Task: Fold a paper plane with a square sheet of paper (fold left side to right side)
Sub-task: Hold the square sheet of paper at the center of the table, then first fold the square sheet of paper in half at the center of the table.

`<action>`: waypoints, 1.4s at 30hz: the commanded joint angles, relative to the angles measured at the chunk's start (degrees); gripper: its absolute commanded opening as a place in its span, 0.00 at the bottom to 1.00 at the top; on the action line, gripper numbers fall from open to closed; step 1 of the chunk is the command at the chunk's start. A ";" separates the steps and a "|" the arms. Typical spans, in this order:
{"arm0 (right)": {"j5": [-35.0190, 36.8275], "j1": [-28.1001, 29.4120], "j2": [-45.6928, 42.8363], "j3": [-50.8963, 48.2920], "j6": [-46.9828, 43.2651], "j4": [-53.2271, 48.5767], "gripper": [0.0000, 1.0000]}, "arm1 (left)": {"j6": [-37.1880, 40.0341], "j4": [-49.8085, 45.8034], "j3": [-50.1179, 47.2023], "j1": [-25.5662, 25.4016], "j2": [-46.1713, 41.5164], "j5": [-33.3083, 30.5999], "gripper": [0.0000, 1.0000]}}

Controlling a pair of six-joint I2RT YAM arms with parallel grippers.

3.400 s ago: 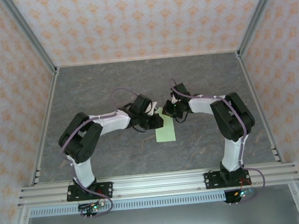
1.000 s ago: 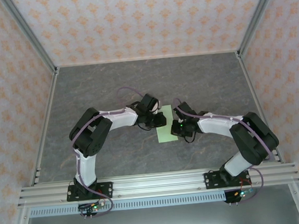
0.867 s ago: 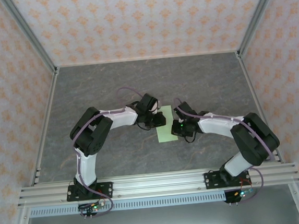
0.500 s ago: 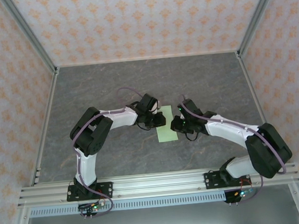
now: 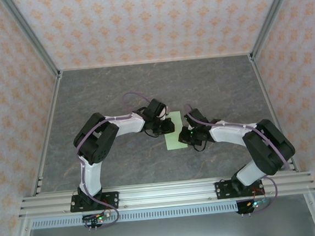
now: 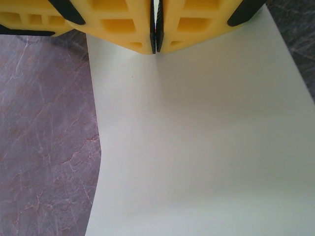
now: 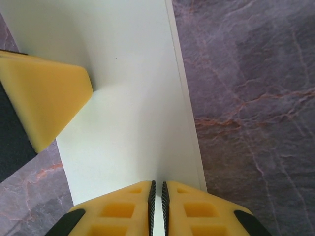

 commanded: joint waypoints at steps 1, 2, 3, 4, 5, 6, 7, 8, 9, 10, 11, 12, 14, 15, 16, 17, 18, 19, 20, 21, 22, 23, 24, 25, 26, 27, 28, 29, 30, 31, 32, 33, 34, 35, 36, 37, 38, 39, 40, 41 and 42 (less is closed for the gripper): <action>3.53 -0.02 2.05 0.83 -3.26 -8.35 0.18 | 1.94 -4.08 0.73 1.09 0.12 -3.70 0.15; 4.06 0.00 2.44 1.22 -4.08 -9.92 0.18 | 2.32 -4.35 1.07 1.42 0.26 -3.88 0.15; 4.50 -0.07 2.76 1.41 -4.51 -10.87 0.18 | 2.55 -4.63 1.27 1.82 0.46 -4.05 0.15; 4.80 -0.02 2.94 1.57 -5.01 -11.57 0.18 | 2.86 -4.66 1.54 2.28 0.61 -4.18 0.15; 4.90 -0.03 3.06 1.59 -5.21 -11.97 0.17 | 2.98 -4.50 1.71 2.88 0.92 -4.17 0.15; 5.01 -0.04 3.13 1.60 -5.33 -12.21 0.17 | 3.08 -4.40 1.83 3.42 1.24 -4.19 0.15; 5.09 -0.06 3.18 1.60 -5.42 -12.34 0.17 | 3.16 -4.02 1.94 4.09 1.53 -4.17 0.15; 5.25 0.00 3.33 1.56 -5.50 -12.58 0.17 | 3.16 -3.63 2.15 4.71 1.84 -4.17 0.15; 5.45 -0.01 3.36 1.66 -5.63 -12.78 0.17 | 3.17 -3.30 2.28 5.24 2.14 -4.23 0.15; 5.53 -0.06 3.49 1.68 -5.76 -12.92 0.17 | 3.26 -3.08 2.60 5.76 2.49 -4.38 0.15; 5.57 -0.07 3.57 1.68 -5.85 -12.95 0.17 | 3.26 -2.96 3.03 6.15 2.87 -4.47 0.15; 5.54 -0.04 3.55 1.64 -5.89 -12.96 0.17 | 3.42 -2.76 3.34 6.57 3.13 -4.35 0.15; 5.48 -0.04 3.83 1.59 -6.00 -13.03 0.17 | 3.54 -2.78 4.67 7.12 3.95 -4.43 0.15; 5.60 -0.05 3.85 1.60 -6.02 -13.12 0.17 | 3.59 -2.89 5.38 7.32 4.44 -4.42 0.15; 5.72 -0.06 3.94 1.60 -6.18 -13.27 0.17 | 3.60 -3.22 6.31 7.55 5.11 -4.43 0.15; 5.82 -0.06 3.94 1.67 -6.27 -13.43 0.17 | 3.60 -3.59 7.21 7.80 5.69 -4.49 0.15; 6.00 -0.07 4.12 1.68 -6.35 -13.63 0.17 | 3.61 -3.94 7.94 8.06 6.17 -4.60 0.15; 6.09 -0.06 4.11 1.72 -6.51 -13.76 0.17 | 3.61 -4.32 8.57 8.39 6.60 -5.05 0.15; 6.18 -0.04 4.07 1.69 -6.56 -13.92 0.17 | 3.60 -4.56 9.12 8.85 6.90 -5.51 0.15; 6.24 -0.07 4.06 1.71 -6.63 -14.01 0.17 | 3.60 -4.84 9.64 9.21 7.16 -5.81 0.15; 6.27 -0.07 4.01 1.56 -6.67 -14.18 0.17 | 3.62 -5.13 10.31 9.66 7.58 -5.84 0.15; 6.32 -0.04 4.02 1.57 -6.67 -14.25 0.17 | 3.64 -5.26 11.12 10.20 7.99 -5.60 0.15; 6.41 -0.01 3.96 1.60 -6.75 -14.32 0.17 | 3.65 -5.48 11.87 10.53 8.32 -5.42 0.15; 6.39 -0.07 3.96 1.51 -6.82 -14.28 0.17 | 3.73 -5.95 12.96 10.87 8.79 -5.40 0.15; 6.44 0.01 3.97 1.46 -6.75 -14.35 0.17 | 3.98 -6.53 14.01 11.02 9.18 -5.40 0.15; 6.40 -0.03 3.95 1.42 -6.77 -14.32 0.17 | 4.21 -7.21 15.32 11.22 9.85 -5.53 0.15; 6.33 0.00 3.91 1.33 -6.83 -14.28 0.17 | 4.54 -8.16 16.61 11.31 10.63 -5.59 0.15; 6.36 -0.06 3.92 1.33 -6.76 -14.28 0.17 | 4.86 -8.99 18.16 11.39 11.22 -5.72 0.15; 6.37 -0.03 3.84 1.33 -6.74 -14.37 0.17 | 5.00 -9.92 19.67 11.48 12.00 -5.90 0.15; 6.29 -0.06 3.68 1.25 -6.76 -14.36 0.17 | 5.01 -11.00 21.02 11.48 12.79 -6.20 0.15; 6.34 -0.03 3.53 1.20 -6.78 -14.45 0.17 | 5.01 -11.65 22.14 11.57 13.32 -6.63 0.15; 6.39 0.00 3.40 1.24 -6.82 -14.58 0.17 | 5.01 -12.39 23.04 11.66 13.89 -7.14 0.15; 6.34 -0.05 3.20 1.16 -6.76 -14.59 0.17 | 5.01 -13.05 23.78 11.85 14.49 -7.56 0.15; 6.41 -0.06 3.10 1.15 -6.74 -14.63 0.17 | 5.01 -13.34 24.22 12.07 14.81 -7.68 0.15; 6.41 -0.05 2.91 1.16 -6.71 -14.63 0.17 | 5.01 -13.39 24.28 12.18 15.05 -7.68 0.15; 6.28 -0.06 2.81 1.11 -6.66 -14.50 0.17 | 5.01 -13.43 24.24 12.40 14.99 -7.77 0.15; 6.15 0.00 2.71 1.11 -6.66 -14.16 0.17 | 5.00 -13.20 24.00 12.52 14.63 -7.56 0.15; 5.73 -0.03 2.47 0.99 -6.45 -13.53 0.17 | 5.01 -12.85 23.50 12.65 13.97 -7.42 0.15; 5.28 -0.07 2.13 0.81 -6.35 -12.64 0.17 | 6.65 -12.80 23.04 12.71 13.00 -7.42 0.15; 4.92 -0.07 1.86 0.58 -6.14 -11.67 0.17 | 7.07 -12.76 22.60 12.68 12.03 -7.51 0.15; 4.49 -0.03 1.39 0.30 -5.72 -10.47 0.17 | 7.59 -12.81 22.10 12.69 10.54 -7.79 0.15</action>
